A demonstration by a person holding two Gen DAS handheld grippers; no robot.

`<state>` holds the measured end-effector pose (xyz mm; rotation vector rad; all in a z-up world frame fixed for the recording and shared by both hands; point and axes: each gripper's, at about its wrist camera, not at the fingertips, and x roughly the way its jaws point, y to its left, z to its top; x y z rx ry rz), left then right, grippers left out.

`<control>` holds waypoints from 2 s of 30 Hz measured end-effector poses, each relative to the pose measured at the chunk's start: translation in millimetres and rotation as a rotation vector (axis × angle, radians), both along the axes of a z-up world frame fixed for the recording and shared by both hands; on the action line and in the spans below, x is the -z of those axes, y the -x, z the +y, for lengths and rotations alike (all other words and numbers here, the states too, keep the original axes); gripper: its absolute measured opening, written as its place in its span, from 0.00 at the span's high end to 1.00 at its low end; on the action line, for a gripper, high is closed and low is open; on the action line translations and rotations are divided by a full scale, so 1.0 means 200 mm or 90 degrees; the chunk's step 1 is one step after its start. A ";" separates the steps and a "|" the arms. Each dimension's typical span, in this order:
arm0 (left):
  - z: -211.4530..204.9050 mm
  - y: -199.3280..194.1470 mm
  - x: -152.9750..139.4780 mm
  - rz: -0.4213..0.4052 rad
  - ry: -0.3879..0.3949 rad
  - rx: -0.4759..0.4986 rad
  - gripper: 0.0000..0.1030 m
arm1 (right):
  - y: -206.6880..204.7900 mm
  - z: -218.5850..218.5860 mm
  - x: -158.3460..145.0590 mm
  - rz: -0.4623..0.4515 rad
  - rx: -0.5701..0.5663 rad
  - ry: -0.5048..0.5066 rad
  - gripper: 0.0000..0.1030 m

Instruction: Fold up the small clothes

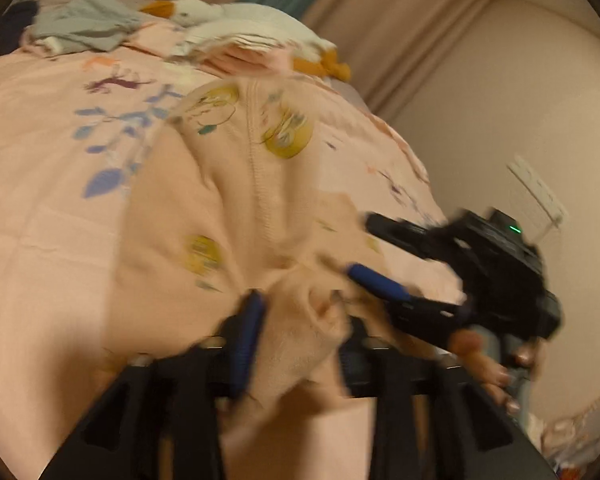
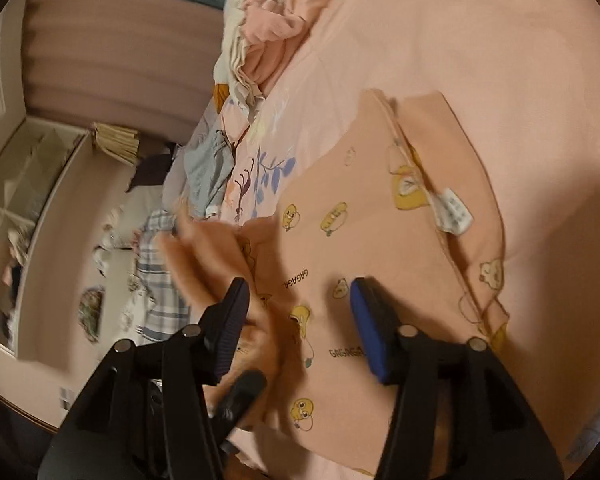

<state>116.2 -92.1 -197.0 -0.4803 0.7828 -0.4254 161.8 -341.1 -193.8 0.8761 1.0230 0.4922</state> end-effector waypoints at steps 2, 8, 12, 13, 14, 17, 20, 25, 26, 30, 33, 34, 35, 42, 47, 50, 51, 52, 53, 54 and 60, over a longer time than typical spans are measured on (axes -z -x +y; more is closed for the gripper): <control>-0.03 0.03 -0.06 -0.003 0.034 0.056 0.46 | 0.01 0.02 0.00 -0.004 -0.015 -0.002 0.48; 0.02 0.10 -0.19 -0.061 0.041 0.038 0.27 | 0.03 0.06 -0.03 -0.023 -0.057 0.007 0.45; 0.10 0.11 -0.13 -0.064 -0.154 -0.141 0.26 | 0.01 0.07 -0.02 -0.023 -0.052 0.009 0.44; 0.13 0.10 -0.10 -0.048 -0.192 -0.178 0.26 | 0.01 0.07 -0.03 -0.025 -0.053 0.012 0.44; 0.18 0.09 -0.05 -0.019 -0.209 -0.211 0.26 | 0.00 0.08 -0.03 -0.027 -0.056 0.019 0.44; 0.32 0.06 0.07 0.078 -0.138 -0.236 0.26 | 0.00 0.14 -0.07 -0.044 -0.075 0.067 0.42; 0.43 0.07 0.08 0.095 -0.036 -0.253 0.26 | -0.02 0.23 -0.09 -0.058 -0.098 0.114 0.41; 0.41 0.11 0.03 0.070 -0.101 -0.278 0.26 | -0.13 0.41 -0.05 -0.037 -0.154 0.155 0.41; 0.40 0.10 0.03 0.065 -0.111 -0.271 0.26 | -0.14 0.45 -0.04 -0.037 -0.159 0.185 0.41; 0.37 0.13 0.01 0.040 -0.071 -0.143 0.26 | -0.18 0.54 0.00 -0.045 -0.159 0.206 0.41; 0.29 0.15 0.01 0.042 -0.061 -0.101 0.26 | -0.19 0.54 0.02 -0.044 -0.152 0.187 0.53; 0.26 0.15 0.03 0.051 -0.058 -0.083 0.26 | -0.19 0.52 0.03 -0.042 -0.150 0.168 0.65; 0.24 0.13 0.05 0.063 -0.056 -0.068 0.26 | -0.20 0.50 0.04 -0.036 -0.154 0.136 0.70; 0.23 0.12 0.09 0.082 -0.027 -0.071 0.26 | -0.17 0.46 0.04 -0.032 -0.142 0.049 0.87; 0.25 0.12 0.10 0.083 -0.019 -0.076 0.26 | -0.15 0.47 0.00 -0.032 -0.137 0.093 0.75; 0.22 0.14 0.09 0.074 -0.056 -0.072 0.26 | -0.16 0.42 -0.01 -0.021 -0.117 0.112 0.58; 0.21 0.13 0.09 0.071 -0.069 -0.069 0.26 | -0.15 0.40 -0.01 -0.018 -0.110 0.115 0.56; 0.19 0.14 0.09 0.066 -0.087 -0.066 0.26 | -0.15 0.38 -0.02 -0.019 -0.100 0.125 0.54; 0.18 0.15 0.09 0.060 -0.104 -0.065 0.26 | -0.15 0.37 -0.03 -0.023 -0.094 0.142 0.53; 0.17 0.15 0.09 0.057 -0.113 -0.064 0.26 | -0.14 0.36 -0.04 -0.030 -0.092 0.165 0.49; 0.13 0.16 0.10 0.043 -0.161 -0.062 0.26 | -0.15 0.48 0.02 -0.039 -0.149 0.164 0.51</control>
